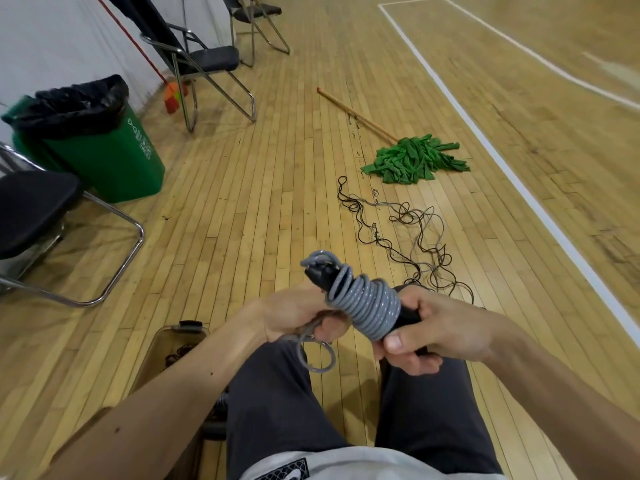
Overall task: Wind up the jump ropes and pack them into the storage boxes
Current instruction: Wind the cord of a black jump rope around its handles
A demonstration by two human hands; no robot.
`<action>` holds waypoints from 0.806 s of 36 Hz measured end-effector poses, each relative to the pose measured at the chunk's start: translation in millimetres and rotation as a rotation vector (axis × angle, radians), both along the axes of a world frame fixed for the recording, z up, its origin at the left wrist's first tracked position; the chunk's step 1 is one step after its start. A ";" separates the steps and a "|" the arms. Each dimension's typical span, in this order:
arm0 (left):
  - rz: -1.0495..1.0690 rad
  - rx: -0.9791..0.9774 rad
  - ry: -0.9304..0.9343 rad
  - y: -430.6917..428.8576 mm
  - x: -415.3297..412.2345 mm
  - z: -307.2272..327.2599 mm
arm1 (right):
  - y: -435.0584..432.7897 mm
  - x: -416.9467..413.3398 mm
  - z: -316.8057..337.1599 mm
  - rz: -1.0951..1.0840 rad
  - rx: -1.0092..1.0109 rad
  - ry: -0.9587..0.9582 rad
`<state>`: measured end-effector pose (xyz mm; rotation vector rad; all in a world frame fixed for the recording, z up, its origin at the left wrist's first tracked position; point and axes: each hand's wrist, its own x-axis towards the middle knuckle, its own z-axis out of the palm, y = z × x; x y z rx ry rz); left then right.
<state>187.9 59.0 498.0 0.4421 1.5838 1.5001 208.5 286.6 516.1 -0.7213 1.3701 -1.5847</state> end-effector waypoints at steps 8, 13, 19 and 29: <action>0.050 0.005 0.064 -3.7 9.1 14.9 | 6.5 -4.1 -8.1 -0.111 0.048 -0.006; 0.036 -0.148 0.282 -2.5 8.5 21.8 | 10.1 -5.7 -13.2 -0.203 0.112 0.023; 0.065 -0.263 0.434 0.5 13.7 18.9 | 12.9 -10.1 -17.2 -0.306 0.189 0.020; 0.190 -0.401 0.420 -7.2 10.2 18.2 | 10.8 -13.6 -28.0 -0.456 0.255 -0.042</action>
